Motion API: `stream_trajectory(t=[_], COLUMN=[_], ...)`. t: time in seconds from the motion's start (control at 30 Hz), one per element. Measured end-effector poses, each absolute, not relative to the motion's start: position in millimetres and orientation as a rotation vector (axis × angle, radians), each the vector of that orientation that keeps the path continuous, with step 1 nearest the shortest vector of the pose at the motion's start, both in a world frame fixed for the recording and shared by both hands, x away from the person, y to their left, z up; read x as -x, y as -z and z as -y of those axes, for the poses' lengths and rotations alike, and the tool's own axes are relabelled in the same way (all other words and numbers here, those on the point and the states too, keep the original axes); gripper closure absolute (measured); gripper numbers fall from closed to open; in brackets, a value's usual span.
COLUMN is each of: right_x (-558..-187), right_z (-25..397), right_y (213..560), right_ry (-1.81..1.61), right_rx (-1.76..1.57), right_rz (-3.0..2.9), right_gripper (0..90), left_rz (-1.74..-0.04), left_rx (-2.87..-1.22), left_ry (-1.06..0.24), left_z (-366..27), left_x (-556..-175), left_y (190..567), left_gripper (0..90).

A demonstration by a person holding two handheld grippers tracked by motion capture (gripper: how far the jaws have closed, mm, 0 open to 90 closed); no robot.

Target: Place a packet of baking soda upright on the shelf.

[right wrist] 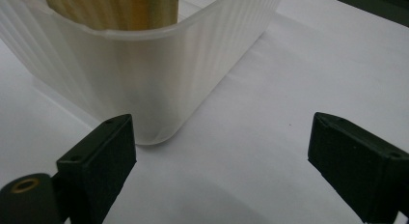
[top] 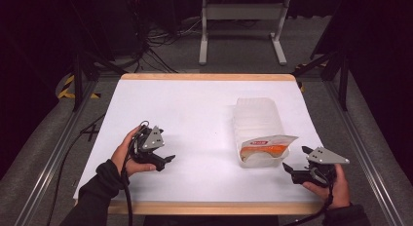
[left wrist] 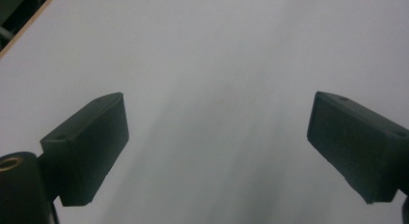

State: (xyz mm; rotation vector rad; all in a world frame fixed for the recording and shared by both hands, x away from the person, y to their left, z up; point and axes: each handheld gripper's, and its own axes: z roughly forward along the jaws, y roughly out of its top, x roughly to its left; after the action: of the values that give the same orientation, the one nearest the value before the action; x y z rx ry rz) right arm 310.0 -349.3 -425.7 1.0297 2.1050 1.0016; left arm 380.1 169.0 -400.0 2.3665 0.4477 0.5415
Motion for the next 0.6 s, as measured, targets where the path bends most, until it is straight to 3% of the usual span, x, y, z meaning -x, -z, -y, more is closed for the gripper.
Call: stream_trajectory(t=[0.2, 0.6], right_x=[-310, -311], right_z=[349, 350], right_y=[425, 426], right_ry=[-1.001, -0.993], right_rx=[-1.029, -1.034], right_rz=[-2.106, -2.101], right_gripper=[10.5, 10.2], left_rz=[-0.496, -0.662], left_rx=[-2.373, -2.256], left_ry=[-0.571, -0.503], left_z=[-191, -247], left_x=[-375, -362], left_y=[407, 419], left_gripper=[7.9, 7.3])
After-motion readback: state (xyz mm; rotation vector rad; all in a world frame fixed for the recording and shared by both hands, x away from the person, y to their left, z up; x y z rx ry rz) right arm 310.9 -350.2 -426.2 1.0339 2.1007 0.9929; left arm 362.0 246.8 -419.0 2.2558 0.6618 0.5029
